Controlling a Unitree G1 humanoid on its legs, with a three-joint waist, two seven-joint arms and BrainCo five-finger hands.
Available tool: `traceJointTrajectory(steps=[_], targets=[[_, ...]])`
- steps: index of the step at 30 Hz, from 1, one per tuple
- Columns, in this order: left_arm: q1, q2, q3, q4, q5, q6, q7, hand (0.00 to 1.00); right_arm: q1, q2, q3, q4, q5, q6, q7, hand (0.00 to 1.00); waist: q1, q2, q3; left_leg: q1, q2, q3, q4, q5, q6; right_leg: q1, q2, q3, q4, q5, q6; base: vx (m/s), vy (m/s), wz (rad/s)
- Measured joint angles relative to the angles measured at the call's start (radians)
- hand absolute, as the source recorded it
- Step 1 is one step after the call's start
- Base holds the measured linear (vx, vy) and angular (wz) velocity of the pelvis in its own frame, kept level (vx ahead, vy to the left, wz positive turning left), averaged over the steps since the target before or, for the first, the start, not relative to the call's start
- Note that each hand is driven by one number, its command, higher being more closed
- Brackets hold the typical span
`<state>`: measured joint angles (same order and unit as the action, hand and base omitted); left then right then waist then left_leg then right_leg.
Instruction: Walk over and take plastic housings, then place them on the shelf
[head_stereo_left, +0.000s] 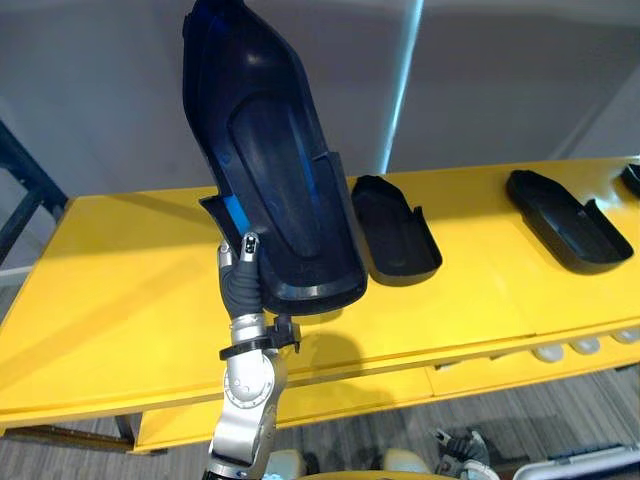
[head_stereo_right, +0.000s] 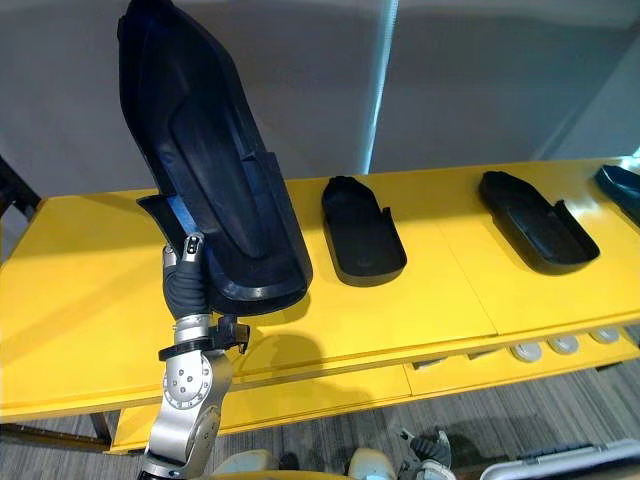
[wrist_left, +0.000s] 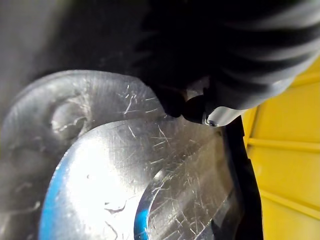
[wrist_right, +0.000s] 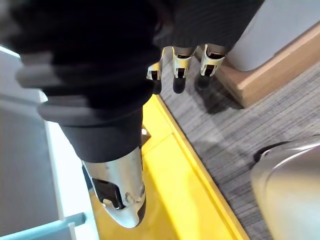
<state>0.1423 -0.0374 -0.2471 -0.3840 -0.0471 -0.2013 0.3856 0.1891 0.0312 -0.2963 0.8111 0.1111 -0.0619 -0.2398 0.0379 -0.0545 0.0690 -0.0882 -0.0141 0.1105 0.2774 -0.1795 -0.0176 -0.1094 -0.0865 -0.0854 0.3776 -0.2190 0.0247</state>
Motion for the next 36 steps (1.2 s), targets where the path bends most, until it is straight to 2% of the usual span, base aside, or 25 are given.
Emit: traceJointTrajectory(steps=[5, 7, 9, 11, 12, 13, 14, 15, 16, 18, 19, 20, 21, 22, 23, 25, 26, 27, 28, 29, 30, 33, 36], targets=[[0.000, 0.001, -0.006, 0.001, -0.001, 0.001, -0.014, 1.00, 0.007, 0.002, 0.001, 0.022, 0.000, 0.001, -0.001, 0.00, -0.003, 0.000, -0.002, -0.024, -0.012, -0.050, -0.010, 0.019, -0.025, 0.000, -0.022, -0.064, 0.004, 0.000, -0.001, -0.03, -0.032, 0.38], [-0.003, 0.001, 0.002, 0.000, -0.002, 0.000, -0.014, 1.00, 0.002, 0.004, 0.002, 0.029, 0.000, 0.001, -0.003, 0.00, -0.012, -0.002, -0.001, -0.045, 0.046, 0.072, 0.040, -0.031, -0.003, -0.007, -0.040, -0.100, 0.005, 0.000, -0.002, -0.08, 0.019, 0.57], [-0.003, 0.002, 0.002, 0.002, -0.005, 0.000, -0.014, 1.00, -0.021, -0.008, 0.002, 0.042, 0.000, 0.002, -0.006, 0.00, -0.023, -0.008, 0.002, -0.079, 0.158, 0.195, 0.116, -0.032, -0.002, -0.031, -0.080, -0.122, 0.026, -0.001, -0.001, -0.12, 0.129, 0.47], [-0.003, 0.002, -0.002, 0.007, -0.024, 0.000, -0.014, 1.00, -0.035, -0.023, 0.002, 0.064, 0.000, 0.001, -0.012, 0.00, -0.027, -0.009, 0.002, -0.083, 0.225, 0.191, 0.170, -0.031, -0.005, -0.044, -0.120, -0.119, 0.038, 0.000, 0.028, -0.12, 0.287, 0.26], [-0.006, 0.001, -0.008, 0.021, -0.032, -0.002, -0.013, 1.00, -0.038, -0.037, 0.002, 0.090, 0.000, 0.003, -0.016, 0.00, -0.025, 0.000, -0.006, -0.083, 0.263, 0.163, 0.177, -0.028, -0.010, -0.054, -0.143, -0.117, 0.040, 0.001, 0.051, -0.10, 0.366, 0.24], [-0.008, 0.001, -0.011, 0.028, -0.035, -0.002, -0.013, 1.00, -0.042, -0.044, 0.002, 0.101, 0.000, 0.004, -0.018, 0.00, -0.028, 0.007, -0.009, -0.083, 0.278, 0.146, 0.169, -0.023, -0.018, -0.057, -0.152, -0.117, 0.040, 0.003, 0.070, -0.08, 0.447, 0.24], [-0.011, 0.000, -0.022, 0.044, -0.048, -0.002, -0.012, 1.00, -0.043, -0.055, 0.001, 0.118, 0.000, 0.009, -0.021, 0.00, -0.028, 0.026, -0.020, -0.071, 0.291, 0.103, 0.113, -0.024, -0.112, -0.072, -0.169, -0.115, 0.043, 0.017, 0.106, -0.05, 0.405, 0.22], [-0.015, 0.002, -0.023, 0.052, -0.056, -0.003, -0.011, 1.00, -0.044, -0.056, -0.001, 0.125, 0.000, 0.013, -0.021, 0.00, -0.028, 0.028, -0.026, -0.068, 0.269, 0.097, 0.112, -0.033, -0.147, -0.076, -0.182, -0.111, 0.038, 0.028, 0.126, -0.03, 0.450, 0.10], [-0.018, 0.026, -0.021, 0.081, -0.073, -0.002, 0.003, 1.00, -0.043, -0.027, 0.002, 0.143, 0.000, 0.024, -0.018, 0.00, -0.031, -0.003, -0.027, -0.094, 0.235, 0.110, 0.161, -0.048, -0.110, -0.056, -0.209, -0.102, -0.035, 0.095, 0.151, -0.02, 0.327, 0.01], [-0.020, 0.039, -0.019, 0.088, -0.086, -0.002, 0.016, 1.00, -0.047, 0.002, 0.002, 0.145, 0.001, 0.026, -0.019, 0.00, -0.030, -0.010, -0.027, -0.146, 0.234, 0.108, 0.257, -0.083, -0.088, -0.028, -0.210, -0.103, -0.125, 0.165, 0.165, -0.06, 0.419, -0.18], [-0.029, 0.043, -0.023, 0.088, -0.091, -0.002, 0.016, 1.00, -0.052, -0.001, 0.021, 0.140, 0.001, 0.026, -0.019, 0.00, -0.024, -0.010, -0.020, -0.182, 0.240, 0.124, 0.337, -0.124, -0.065, -0.017, -0.211, -0.088, -0.184, 0.225, 0.167, -0.11, 0.473, -0.38], [-0.032, 0.046, -0.022, 0.088, -0.092, -0.002, 0.016, 1.00, -0.053, 0.001, 0.027, 0.134, 0.001, 0.026, -0.019, 0.00, -0.023, -0.010, -0.019, -0.187, 0.243, 0.140, 0.357, -0.140, -0.054, -0.019, -0.210, -0.076, -0.199, 0.249, 0.161, -0.17, 0.472, -0.64], [-0.039, 0.053, -0.024, 0.088, -0.091, -0.003, 0.017, 1.00, -0.057, -0.001, 0.042, 0.124, 0.000, 0.027, -0.018, 0.00, -0.023, 0.001, -0.014, -0.187, 0.256, 0.166, 0.369, -0.181, -0.036, -0.024, -0.199, -0.066, -0.232, 0.294, 0.115, -0.14, 0.305, -0.65], [-0.042, 0.061, -0.025, 0.088, -0.090, -0.003, 0.017, 1.00, -0.063, 0.000, 0.048, 0.124, 0.000, 0.027, -0.018, 0.00, -0.019, 0.002, -0.013, -0.188, 0.263, 0.189, 0.372, -0.188, -0.031, -0.036, -0.195, -0.063, -0.246, 0.315, 0.085, -0.20, 0.330, -0.95], [-0.042, 0.074, -0.024, 0.088, -0.091, -0.003, 0.018, 1.00, -0.081, -0.001, 0.078, 0.124, -0.001, 0.030, -0.018, 0.00, -0.017, -0.007, -0.017, -0.188, 0.273, 0.237, 0.359, -0.201, -0.028, -0.071, -0.185, -0.076, -0.206, 0.304, 0.064, -0.23, 0.258, -0.92], [-0.042, 0.075, -0.031, 0.091, -0.090, -0.002, 0.015, 1.00, -0.081, -0.001, 0.079, 0.123, -0.002, 0.028, -0.018, 0.00, -0.025, -0.009, -0.017, -0.168, 0.272, 0.270, 0.316, -0.200, -0.022, -0.094, -0.124, -0.066, -0.072, 0.211, 0.104, -0.18, 0.207, -0.75], [-0.042, 0.074, -0.040, 0.092, -0.089, -0.003, 0.010, 1.00, -0.073, -0.001, 0.077, 0.123, -0.001, 0.029, -0.018, 0.00, -0.023, -0.011, -0.018, -0.144, 0.255, 0.287, 0.268, -0.192, -0.024, -0.093, -0.069, -0.036, 0.002, 0.126, 0.124, -0.07, 0.150, -0.50], [-0.042, 0.073, -0.049, 0.093, -0.088, -0.003, 0.007, 1.00, -0.064, -0.002, 0.073, 0.123, 0.001, 0.029, -0.017, 0.00, -0.024, -0.015, -0.021, -0.126, 0.219, 0.287, 0.209, -0.165, -0.019, -0.085, -0.015, 0.002, 0.036, 0.048, 0.123, -0.04, 0.132, -0.40], [-0.043, 0.071, -0.056, 0.093, -0.088, -0.003, 0.006, 1.00, -0.060, -0.001, 0.071, 0.123, 0.002, 0.028, -0.017, 0.00, -0.026, -0.018, -0.025, -0.117, 0.199, 0.285, 0.180, -0.151, -0.018, -0.079, 0.012, 0.028, 0.033, 0.017, 0.116, 0.05, 0.082, -0.20], [-0.046, 0.059, -0.066, 0.094, -0.087, -0.003, -0.002, 1.00, -0.056, -0.003, 0.066, 0.120, 0.008, 0.028, -0.017, 0.00, -0.026, -0.029, -0.032, -0.119, 0.166, 0.272, 0.142, -0.114, -0.009, -0.052, 0.053, 0.075, -0.027, -0.025, 0.076, 0.06, 0.058, 0.00], [-0.046, 0.038, -0.068, 0.110, -0.084, -0.001, -0.015, 1.00, -0.046, -0.007, 0.060, 0.116, 0.017, 0.026, -0.017, 0.00, -0.032, -0.003, -0.026, -0.128, 0.155, 0.244, 0.129, -0.081, 0.009, -0.028, 0.076, 0.101, -0.088, -0.006, 0.042, 0.06, 0.039, 0.10], [-0.041, 0.035, -0.074, 0.123, -0.065, 0.017, -0.016, 1.00, -0.039, 0.003, 0.035, 0.116, 0.037, 0.026, -0.016, 0.00, -0.056, -0.001, -0.027, -0.114, 0.120, 0.189, 0.087, -0.032, 0.037, 0.011, 0.065, 0.077, -0.116, 0.017, 0.017, 0.11, -0.024, 0.42], [-0.038, 0.035, -0.062, 0.122, -0.058, 0.019, -0.016, 1.00, -0.036, 0.008, 0.021, 0.111, 0.038, 0.024, -0.015, 0.00, -0.047, -0.003, -0.029, -0.051, 0.121, 0.176, 0.067, -0.026, 0.034, 0.077, 0.068, 0.077, -0.119, 0.018, 0.016, 0.11, -0.058, 0.31]])
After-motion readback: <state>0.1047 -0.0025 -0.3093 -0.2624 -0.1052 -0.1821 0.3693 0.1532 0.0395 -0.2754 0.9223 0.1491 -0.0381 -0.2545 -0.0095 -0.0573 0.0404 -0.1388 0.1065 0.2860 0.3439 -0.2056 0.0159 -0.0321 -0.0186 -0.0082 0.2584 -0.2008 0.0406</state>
